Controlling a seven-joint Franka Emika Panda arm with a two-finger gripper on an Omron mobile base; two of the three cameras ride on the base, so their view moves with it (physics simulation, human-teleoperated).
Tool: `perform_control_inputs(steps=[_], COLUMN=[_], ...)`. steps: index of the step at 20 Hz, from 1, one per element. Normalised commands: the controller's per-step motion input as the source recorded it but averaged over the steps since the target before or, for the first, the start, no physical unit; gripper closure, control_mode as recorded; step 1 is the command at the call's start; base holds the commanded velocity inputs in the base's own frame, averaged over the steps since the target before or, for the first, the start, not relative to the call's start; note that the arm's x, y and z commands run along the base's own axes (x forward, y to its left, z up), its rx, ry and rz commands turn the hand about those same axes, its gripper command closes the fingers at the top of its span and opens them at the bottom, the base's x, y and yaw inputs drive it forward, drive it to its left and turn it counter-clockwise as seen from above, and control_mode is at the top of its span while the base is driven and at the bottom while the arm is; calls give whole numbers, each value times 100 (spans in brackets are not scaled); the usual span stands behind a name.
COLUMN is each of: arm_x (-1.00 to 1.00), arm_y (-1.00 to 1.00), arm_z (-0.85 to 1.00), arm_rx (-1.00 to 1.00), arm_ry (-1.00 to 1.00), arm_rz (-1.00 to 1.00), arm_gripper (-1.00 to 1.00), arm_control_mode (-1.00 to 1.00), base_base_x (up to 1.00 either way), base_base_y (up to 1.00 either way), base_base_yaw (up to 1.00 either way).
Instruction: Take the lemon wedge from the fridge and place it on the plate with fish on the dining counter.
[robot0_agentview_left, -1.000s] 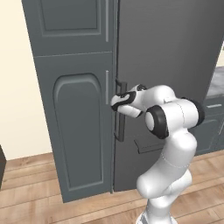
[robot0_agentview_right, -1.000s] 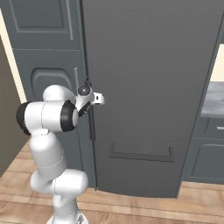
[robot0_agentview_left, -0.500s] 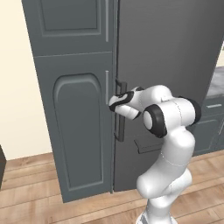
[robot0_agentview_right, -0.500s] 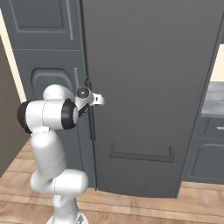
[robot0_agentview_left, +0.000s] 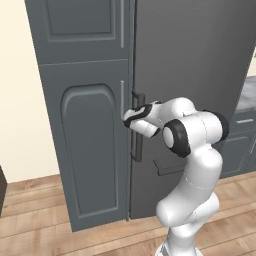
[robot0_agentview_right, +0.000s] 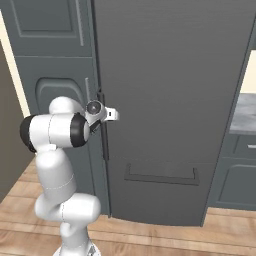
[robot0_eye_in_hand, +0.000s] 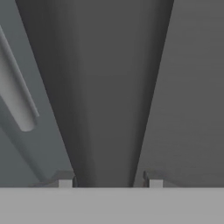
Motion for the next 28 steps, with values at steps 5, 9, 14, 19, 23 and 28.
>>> perform_control_inputs(steps=[5, 9, 14, 19, 23, 28], arm_x=[0, 0, -12, -54, -68, -68], arm_y=[0, 0, -3, -24, -34, -36], arm_z=[0, 0, 0, 4, 4, 0], arm_rx=[0, 0, 0, 0, 0, 0], arm_ry=[0, 0, 0, -1, -3, -3], arm_rz=[0, 0, 0, -4, -8, -9], arm_gripper=[100, 100, 100, 100, 100, 100], arm_control_mode=[-100, -100, -100, -100, -100, -100], base_base_x=[0, 0, 0, 0, 0, 0], base_base_y=[0, 0, 0, 0, 0, 0], base_base_yaw=[0, 0, 0, 0, 0, 0])
